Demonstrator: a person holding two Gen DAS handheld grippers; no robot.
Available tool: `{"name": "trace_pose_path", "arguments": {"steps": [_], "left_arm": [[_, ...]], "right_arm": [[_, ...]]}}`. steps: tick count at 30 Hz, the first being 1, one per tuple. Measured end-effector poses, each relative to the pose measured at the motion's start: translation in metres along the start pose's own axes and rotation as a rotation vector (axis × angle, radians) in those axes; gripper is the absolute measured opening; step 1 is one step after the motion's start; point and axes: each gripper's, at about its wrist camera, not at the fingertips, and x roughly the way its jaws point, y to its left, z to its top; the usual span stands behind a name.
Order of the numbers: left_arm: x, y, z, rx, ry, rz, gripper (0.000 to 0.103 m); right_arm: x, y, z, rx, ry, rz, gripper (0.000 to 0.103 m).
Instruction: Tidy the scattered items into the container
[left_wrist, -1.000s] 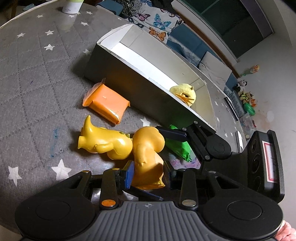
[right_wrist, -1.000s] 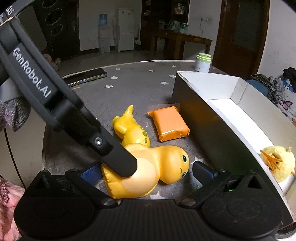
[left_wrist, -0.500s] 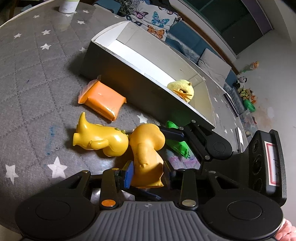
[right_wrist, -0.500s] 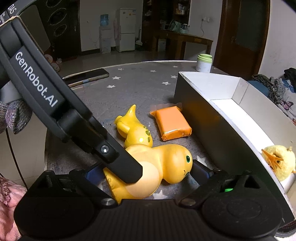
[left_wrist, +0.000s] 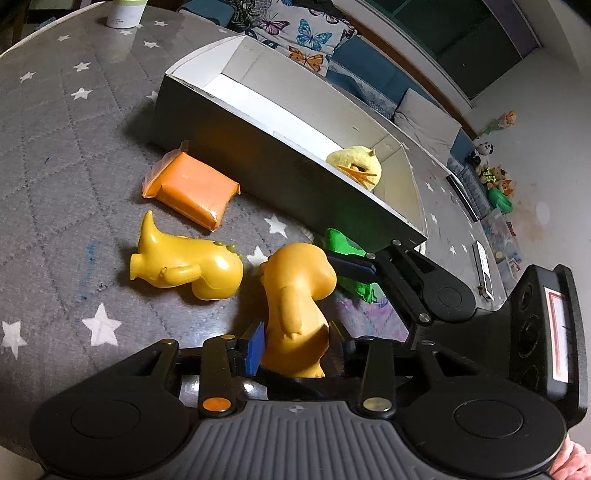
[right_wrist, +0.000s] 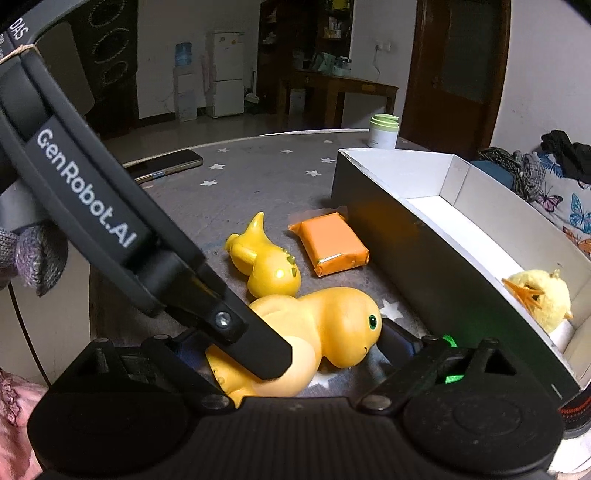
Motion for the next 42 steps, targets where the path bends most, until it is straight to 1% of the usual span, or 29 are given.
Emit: {"name": "trace_pose_path", "arguments": {"steps": [8,10,15,23,28,31,35,38,42], "left_arm": [[0.001,0.0,0.002,0.016,0.021,-0.011,0.04],[0.0,-0.001,0.002,0.027,0.03,-0.012,0.04],[0.001,-0.003,0.003,0.058,0.039,-0.002,0.04],[0.003,-0.001,0.006,0.024,0.03,-0.007,0.04],[0.003,0.0,0.007,0.004,0.026,-0.01,0.04],[0.004,0.0,0.007,0.013,0.024,-0.002,0.041],[0.003,-0.002,0.006,0.061,0.035,0.008,0.042],[0.0,-0.006,0.005,0.126,0.053,0.021,0.042],[-0.006,-0.008,0.007,0.199,0.06,0.04,0.041]], "right_arm": [[0.002,0.004,-0.003,-0.053,0.017,0.005,0.1],[0.0,0.004,-0.004,-0.071,0.025,0.021,0.101],[-0.002,0.005,-0.007,-0.138,0.041,0.03,0.103],[-0.007,0.007,-0.011,-0.117,0.046,0.046,0.103],[-0.018,0.019,-0.017,-0.126,0.044,0.064,0.103],[-0.023,0.028,-0.018,-0.132,0.033,0.08,0.103],[-0.025,0.036,-0.019,-0.129,0.024,0.073,0.103],[-0.027,0.037,-0.019,-0.105,0.02,0.089,0.103],[-0.032,0.042,-0.02,-0.086,0.01,0.132,0.103]]}}
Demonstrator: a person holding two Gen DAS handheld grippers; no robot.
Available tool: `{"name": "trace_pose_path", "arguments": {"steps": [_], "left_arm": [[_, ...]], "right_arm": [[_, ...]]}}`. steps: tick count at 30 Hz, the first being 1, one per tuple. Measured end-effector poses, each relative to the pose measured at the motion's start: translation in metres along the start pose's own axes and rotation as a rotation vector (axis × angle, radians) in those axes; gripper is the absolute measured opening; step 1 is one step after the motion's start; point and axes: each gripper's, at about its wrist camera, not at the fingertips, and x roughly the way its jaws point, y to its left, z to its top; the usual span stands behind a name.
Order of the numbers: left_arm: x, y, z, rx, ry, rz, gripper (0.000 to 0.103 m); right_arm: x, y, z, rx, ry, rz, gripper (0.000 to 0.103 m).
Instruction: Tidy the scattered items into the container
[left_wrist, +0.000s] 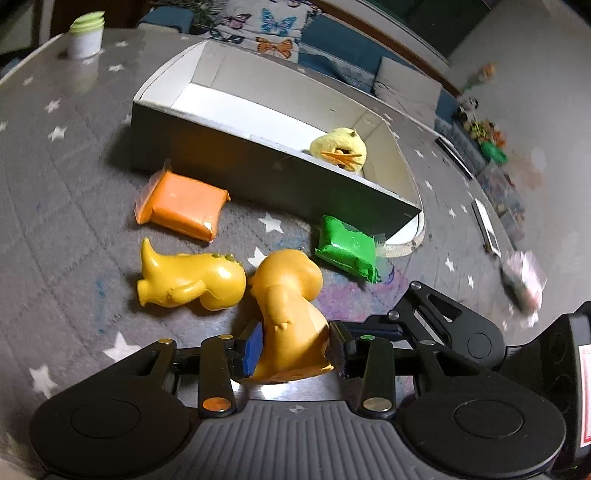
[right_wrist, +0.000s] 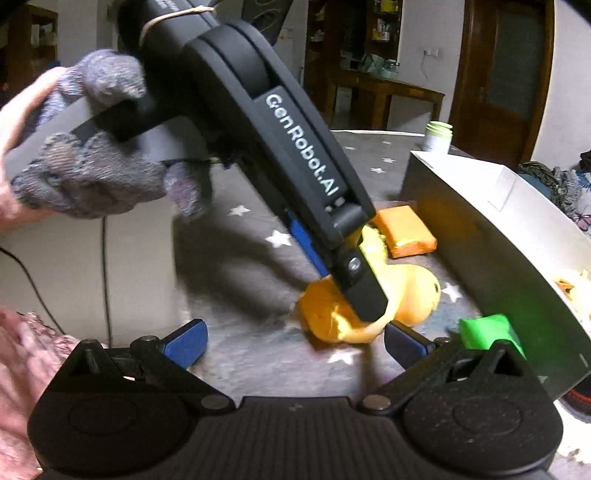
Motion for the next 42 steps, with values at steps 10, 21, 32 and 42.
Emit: {"name": "trace_pose_path", "arguments": {"steps": [10,21,32,42], "left_arm": [[-0.005,0.004,0.004,0.026,0.008,-0.007,0.041],[-0.001,0.011,0.008,0.017,0.03,-0.017,0.041],[-0.001,0.012,0.01,0.022,0.035,-0.021,0.041],[-0.002,0.009,0.006,0.016,0.019,-0.025,0.038]], "right_arm": [[0.001,-0.013,0.002,0.022,0.012,-0.088,0.103],[0.03,-0.036,0.016,-0.026,0.025,-0.075,0.103],[0.041,-0.046,0.018,0.018,0.028,-0.027,0.099],[0.036,-0.041,0.018,0.039,0.016,-0.073,0.097]]}}
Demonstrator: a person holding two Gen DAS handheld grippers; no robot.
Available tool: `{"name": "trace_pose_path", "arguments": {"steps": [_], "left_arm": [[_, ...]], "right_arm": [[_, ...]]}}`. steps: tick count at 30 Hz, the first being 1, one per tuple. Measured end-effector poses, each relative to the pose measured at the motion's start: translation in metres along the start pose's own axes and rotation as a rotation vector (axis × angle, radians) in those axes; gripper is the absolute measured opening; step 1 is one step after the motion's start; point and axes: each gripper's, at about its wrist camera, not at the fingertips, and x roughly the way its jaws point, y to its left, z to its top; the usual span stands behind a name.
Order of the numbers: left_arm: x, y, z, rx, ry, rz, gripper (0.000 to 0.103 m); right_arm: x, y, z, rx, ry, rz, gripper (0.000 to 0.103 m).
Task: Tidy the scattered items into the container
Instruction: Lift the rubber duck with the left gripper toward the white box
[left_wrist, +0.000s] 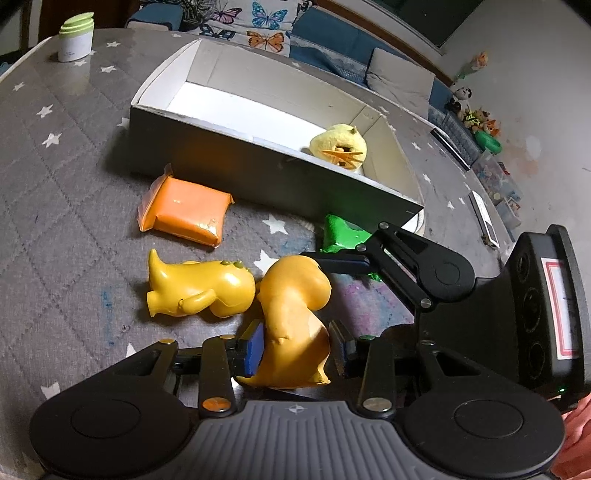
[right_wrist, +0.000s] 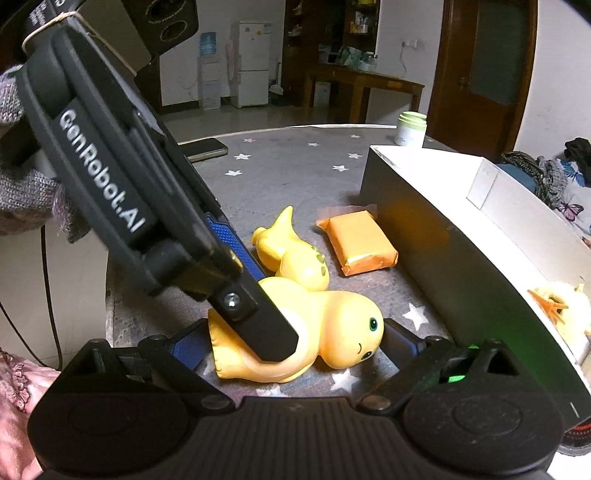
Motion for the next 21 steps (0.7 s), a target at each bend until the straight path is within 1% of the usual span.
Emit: {"name": "trace_pose_path", "arguments": {"steps": [2,3,10,11,12,13,16,19,21], "left_arm": [[-0.005,-0.004,0.0,0.011,-0.01,-0.013,0.033],[-0.008,-0.007,0.001,0.017,-0.016,-0.02,0.032],[-0.027,-0.038,0.013,0.119,-0.082,-0.05,0.03],[-0.03,-0.042,0.015,0.132,-0.091,-0.051,0.029],[-0.031,-0.044,0.018,0.145,-0.104,-0.056,0.029],[-0.032,-0.046,0.02,0.155,-0.115,-0.061,0.029],[-0.027,-0.045,0.023,0.15,-0.104,-0.062,0.029],[-0.021,-0.039,0.021,0.134,-0.084,-0.048,0.029],[-0.017,-0.033,0.019,0.119,-0.071,-0.037,0.03]], "right_arm": [[-0.004,0.001,0.0,0.001,-0.007,-0.01,0.097],[-0.007,0.002,0.001,0.001,-0.01,-0.018,0.097],[-0.035,0.004,0.013,-0.019,-0.057,-0.085,0.096],[-0.039,0.003,0.016,-0.021,-0.064,-0.096,0.084],[-0.043,0.002,0.018,-0.019,-0.07,-0.107,0.07],[-0.047,-0.003,0.022,-0.005,-0.075,-0.115,0.069],[-0.053,-0.015,0.027,0.038,-0.068,-0.107,0.069],[-0.048,-0.014,0.021,0.034,-0.045,-0.12,0.069],[-0.045,-0.014,0.015,0.047,-0.04,-0.116,0.072]]}}
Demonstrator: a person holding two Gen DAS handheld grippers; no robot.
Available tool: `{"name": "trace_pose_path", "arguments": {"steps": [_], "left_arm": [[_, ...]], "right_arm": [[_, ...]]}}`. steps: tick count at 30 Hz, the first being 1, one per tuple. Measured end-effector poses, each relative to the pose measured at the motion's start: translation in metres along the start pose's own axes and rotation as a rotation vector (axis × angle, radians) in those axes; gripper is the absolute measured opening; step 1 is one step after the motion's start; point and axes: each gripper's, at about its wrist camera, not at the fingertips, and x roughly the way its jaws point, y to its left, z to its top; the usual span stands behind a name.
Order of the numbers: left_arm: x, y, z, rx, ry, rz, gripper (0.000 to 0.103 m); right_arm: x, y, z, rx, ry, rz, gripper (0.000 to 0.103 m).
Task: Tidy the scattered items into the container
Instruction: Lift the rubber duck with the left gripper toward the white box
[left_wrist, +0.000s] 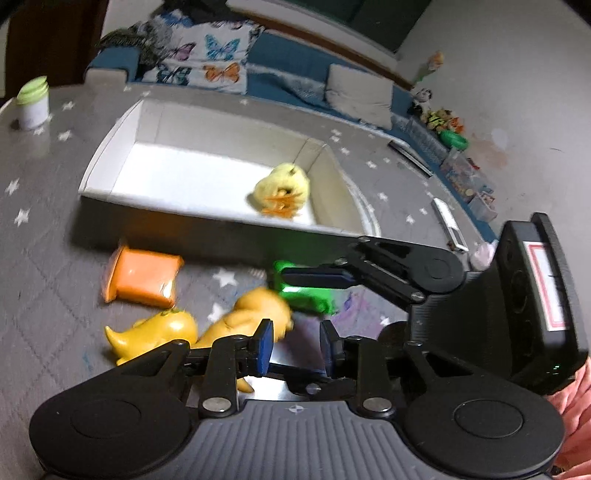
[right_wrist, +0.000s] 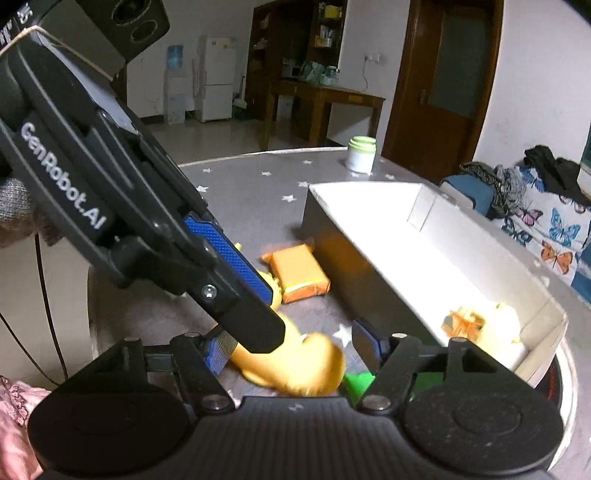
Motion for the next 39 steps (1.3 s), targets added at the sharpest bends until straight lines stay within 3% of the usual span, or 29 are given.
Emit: {"name": "trace_pose_path", "arguments": {"steps": [2,8,19,29,34,39], "left_arm": [[0.0,0.004,-0.003,-0.008,0.002,0.01,0.03],[-0.004,0.017,-0.003,-0.039,-0.03,0.02,0.031],[0.01,0.04,0.01,-0.087,-0.052,-0.016,0.032],[0.025,0.051,0.007,-0.094,-0.014,-0.02,0.032],[0.024,0.051,0.005,-0.094,-0.01,-0.033,0.032],[0.022,0.044,0.001,-0.07,-0.002,-0.062,0.035]], "right_arm": [[0.001,0.001,-0.004,0.02,-0.002,0.01,0.082],[-0.001,0.006,-0.009,0.048,-0.021,0.011,0.095],[0.03,0.036,-0.021,0.071,-0.013,-0.131,0.1],[0.037,0.031,-0.021,0.219,-0.018,-0.22,0.095],[0.034,0.026,-0.022,0.218,-0.012,-0.204,0.094],[0.024,0.014,-0.026,0.219,-0.002,-0.115,0.094]]}}
